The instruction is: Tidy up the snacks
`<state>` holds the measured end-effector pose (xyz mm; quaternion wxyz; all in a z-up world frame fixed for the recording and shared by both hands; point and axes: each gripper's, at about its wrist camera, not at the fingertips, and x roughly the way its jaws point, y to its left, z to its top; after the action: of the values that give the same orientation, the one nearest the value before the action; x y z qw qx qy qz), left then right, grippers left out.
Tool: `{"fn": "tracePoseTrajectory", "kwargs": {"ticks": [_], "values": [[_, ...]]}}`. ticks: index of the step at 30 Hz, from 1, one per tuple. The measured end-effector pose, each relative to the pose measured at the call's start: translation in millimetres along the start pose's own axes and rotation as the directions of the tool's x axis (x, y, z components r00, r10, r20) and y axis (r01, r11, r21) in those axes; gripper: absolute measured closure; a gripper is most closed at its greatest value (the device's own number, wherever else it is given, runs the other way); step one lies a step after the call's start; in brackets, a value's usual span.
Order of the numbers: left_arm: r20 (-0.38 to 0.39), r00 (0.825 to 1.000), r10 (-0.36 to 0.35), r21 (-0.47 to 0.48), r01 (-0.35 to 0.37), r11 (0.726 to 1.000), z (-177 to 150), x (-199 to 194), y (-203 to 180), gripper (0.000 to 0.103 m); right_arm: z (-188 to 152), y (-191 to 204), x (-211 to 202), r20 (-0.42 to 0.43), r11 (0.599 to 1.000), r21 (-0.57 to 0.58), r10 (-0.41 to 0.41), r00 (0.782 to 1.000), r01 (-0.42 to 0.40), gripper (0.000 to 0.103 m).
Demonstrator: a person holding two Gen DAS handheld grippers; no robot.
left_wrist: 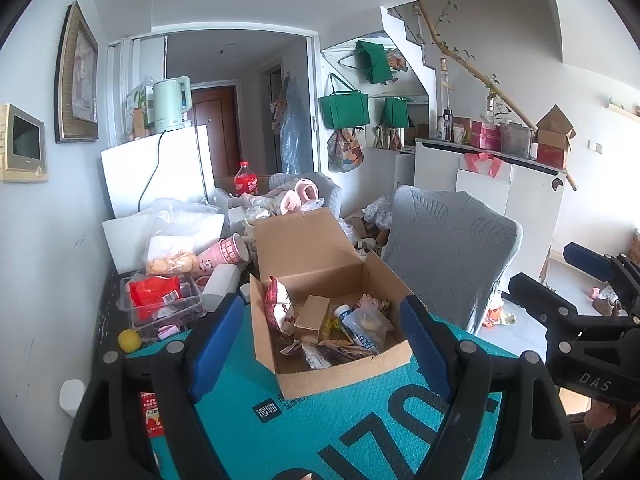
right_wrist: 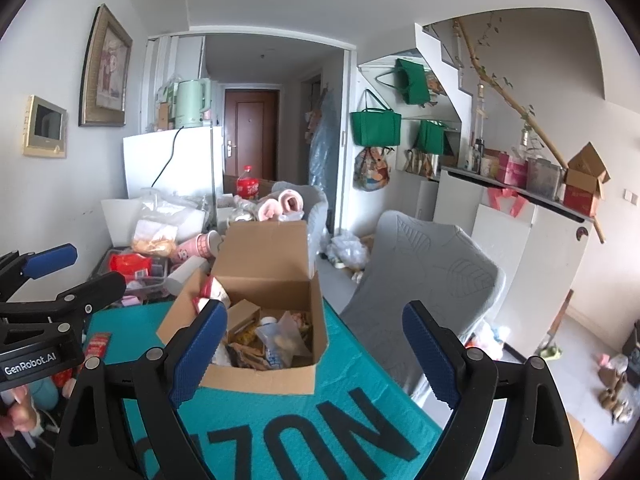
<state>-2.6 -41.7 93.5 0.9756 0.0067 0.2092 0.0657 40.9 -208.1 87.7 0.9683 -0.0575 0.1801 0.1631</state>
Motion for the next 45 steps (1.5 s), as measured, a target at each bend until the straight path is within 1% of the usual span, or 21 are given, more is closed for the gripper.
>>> {"fn": "tracePoseTrajectory", "kwargs": {"ticks": [2, 4, 8, 13, 16, 21, 32, 35, 37, 45], "values": [[0.000, 1.000, 0.002, -0.002, -0.002, 1.000, -8.3, -2.2, -2.4, 0.023, -7.8, 1.1, -5.6, 0.000, 1.000, 0.004, -0.014, 1.000, 0.014, 0.009], [0.004, 1.000, 0.018, -0.005, -0.018, 1.000, -19.4, -4.4, -4.6, 0.023, -15.8, 2.7, -11.0, -0.003, 1.000, 0.002, -0.028, 1.000, 0.028, 0.009], [-0.030, 1.000, 0.008, -0.017, -0.009, 1.000, -39.9, -2.9, -7.8, 0.023, -31.8, 4.9, -14.1, -0.028, 0.998, -0.011, -0.054, 0.998, 0.054, 0.009], [-0.059, 0.998, 0.006, -0.024, -0.007, 1.000, -56.8, -1.5, -10.0, 0.023, -51.1, 5.9, -12.1, -0.072, 1.000, 0.014, -0.027, 0.997, 0.028, 0.009], [-0.075, 0.997, 0.001, -0.025, -0.003, 1.000, -61.6, 0.7, -10.6, 0.023, -60.2, 6.8, -9.4, -0.095, 1.000, 0.016, -0.022, 0.995, 0.023, 0.009], [-0.076, 0.997, -0.001, -0.032, -0.002, 0.999, -64.4, 1.4, -10.8, 0.023, -68.1, 6.1, -7.6, -0.118, 1.000, 0.014, -0.025, 0.993, 0.027, 0.009], [-0.094, 0.996, -0.009, -0.035, 0.006, 0.999, -64.7, 4.7, -13.9, 0.023, -66.9, 6.6, -10.6, -0.108, 1.000, -0.010, -0.030, 0.994, 0.029, 0.009], [-0.103, 0.994, -0.018, -0.043, 0.014, 0.999, -64.0, 7.1, -12.9, 0.023, -67.3, 5.9, -9.8, -0.107, 1.000, -0.008, -0.018, 0.994, 0.017, 0.009], [-0.106, 0.994, -0.012, -0.042, 0.008, 0.999, -63.4, 9.2, -13.2, 0.023, -67.6, 4.8, -8.4, -0.111, 1.000, -0.001, -0.005, 0.994, 0.005, 0.009], [-0.120, 0.993, -0.016, -0.041, 0.011, 0.999, -63.6, 15.0, -15.2, 0.023, -69.5, 3.2, -2.2, -0.121, 1.000, -0.016, -0.017, 0.992, 0.015, 0.009]]}}
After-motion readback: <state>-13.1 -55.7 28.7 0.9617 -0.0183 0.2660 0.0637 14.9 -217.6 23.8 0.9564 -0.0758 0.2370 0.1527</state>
